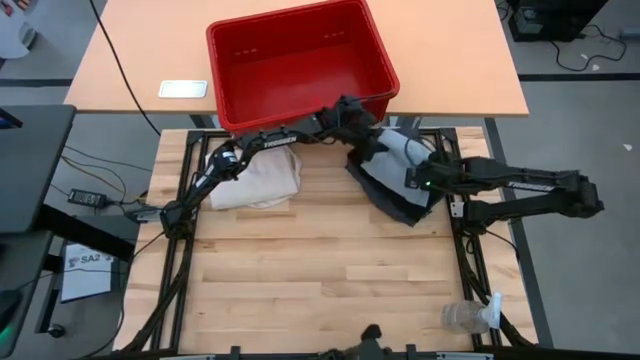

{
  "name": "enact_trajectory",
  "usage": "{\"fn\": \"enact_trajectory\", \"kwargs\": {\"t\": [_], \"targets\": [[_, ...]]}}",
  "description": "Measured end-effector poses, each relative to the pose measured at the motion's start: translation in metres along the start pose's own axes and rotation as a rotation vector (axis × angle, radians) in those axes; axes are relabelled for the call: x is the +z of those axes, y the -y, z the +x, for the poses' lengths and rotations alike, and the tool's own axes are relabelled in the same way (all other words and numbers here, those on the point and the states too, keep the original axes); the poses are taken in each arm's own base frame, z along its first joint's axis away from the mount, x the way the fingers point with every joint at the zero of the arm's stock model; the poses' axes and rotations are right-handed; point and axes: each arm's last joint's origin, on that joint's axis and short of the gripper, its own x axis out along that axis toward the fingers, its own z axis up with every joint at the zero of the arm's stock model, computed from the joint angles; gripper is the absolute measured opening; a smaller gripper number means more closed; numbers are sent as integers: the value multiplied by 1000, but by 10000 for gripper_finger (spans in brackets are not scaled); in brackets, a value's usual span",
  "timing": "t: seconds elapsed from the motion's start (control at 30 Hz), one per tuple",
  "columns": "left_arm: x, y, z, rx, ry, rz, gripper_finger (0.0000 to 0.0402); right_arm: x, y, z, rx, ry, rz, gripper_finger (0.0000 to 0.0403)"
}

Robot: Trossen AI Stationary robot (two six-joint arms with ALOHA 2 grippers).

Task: Fold laundry
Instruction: Stack the gray shirt on top of the black folded shirt

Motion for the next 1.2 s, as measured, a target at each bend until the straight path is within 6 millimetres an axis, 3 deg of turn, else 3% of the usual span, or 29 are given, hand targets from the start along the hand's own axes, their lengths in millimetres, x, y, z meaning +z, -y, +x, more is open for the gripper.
{"fn": "enact_trajectory", "kwargs": {"t": [0.1, 0.2, 0.43, 0.6, 0.77, 0.9, 1.1, 1.2], "targets": [[0, -10, -5, 52, -17, -3, 83, -6, 8, 15, -49, -23, 49, 34], [7, -16, -15, 72, -5, 0, 139, -7, 14, 14, -60, -72, 97, 84], [18, -14, -28, 0, -5, -13, 246, 12, 9, -26, 104, -15, 166, 206], [35, 3, -48, -102, -1, 33, 265, 28, 5, -54, 202, 117, 157, 249], [59, 17, -76, -32, 94, 127, 263, 38, -4, -60, 204, 262, 71, 244], [80, 21, -107, -2, 165, 152, 263, 46, -22, -43, 206, 340, -69, 228], [86, 25, -121, 63, 189, 146, 263, 51, -32, 16, 125, 216, -146, 204], [91, 12, -139, 110, 184, 53, 263, 48, -29, 43, 109, 120, -153, 195]]}}
